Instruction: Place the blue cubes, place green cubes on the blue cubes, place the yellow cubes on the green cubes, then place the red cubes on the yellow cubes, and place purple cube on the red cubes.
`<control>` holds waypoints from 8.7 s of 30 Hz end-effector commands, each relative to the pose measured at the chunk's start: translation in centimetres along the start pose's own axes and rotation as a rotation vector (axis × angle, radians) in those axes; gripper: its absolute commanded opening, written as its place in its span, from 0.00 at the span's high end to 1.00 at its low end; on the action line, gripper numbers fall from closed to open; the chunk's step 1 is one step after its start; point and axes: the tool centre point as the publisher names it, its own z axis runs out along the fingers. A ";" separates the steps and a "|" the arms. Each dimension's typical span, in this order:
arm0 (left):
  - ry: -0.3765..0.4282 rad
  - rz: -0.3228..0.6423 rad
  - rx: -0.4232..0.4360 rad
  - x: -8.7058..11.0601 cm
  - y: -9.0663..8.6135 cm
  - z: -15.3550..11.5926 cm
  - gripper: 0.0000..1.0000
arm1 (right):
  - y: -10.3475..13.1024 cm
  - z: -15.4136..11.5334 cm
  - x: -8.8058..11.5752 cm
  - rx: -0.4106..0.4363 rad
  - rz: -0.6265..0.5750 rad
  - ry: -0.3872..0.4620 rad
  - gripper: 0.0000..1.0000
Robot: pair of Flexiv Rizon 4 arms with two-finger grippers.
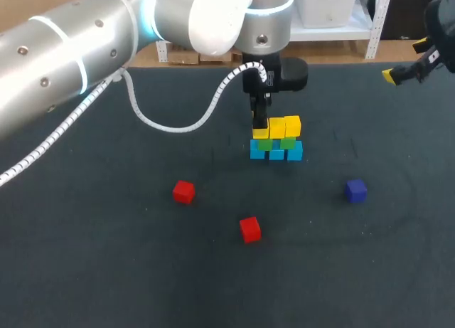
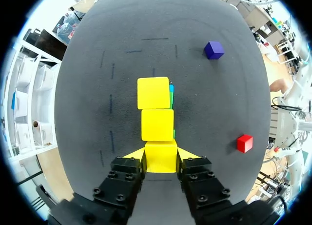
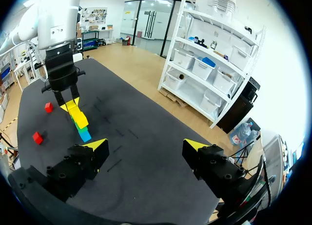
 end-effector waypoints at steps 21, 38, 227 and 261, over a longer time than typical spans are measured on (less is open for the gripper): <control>0.004 0.004 -0.013 -0.2 0.5 0.3 1.00 | 0.4 -0.2 0.0 0.053 0.002 0.003 0.00; -0.004 0.001 -0.010 -0.3 0.7 0.4 1.00 | 0.4 -0.2 0.0 0.053 0.002 0.003 0.00; 0.027 0.153 -0.001 14.9 -11.8 5.6 0.00 | 0.4 -0.2 0.0 0.053 0.002 0.003 0.00; 0.027 0.099 0.025 13.7 -10.7 4.5 1.00 | 0.4 -0.2 0.0 0.053 0.002 0.003 0.00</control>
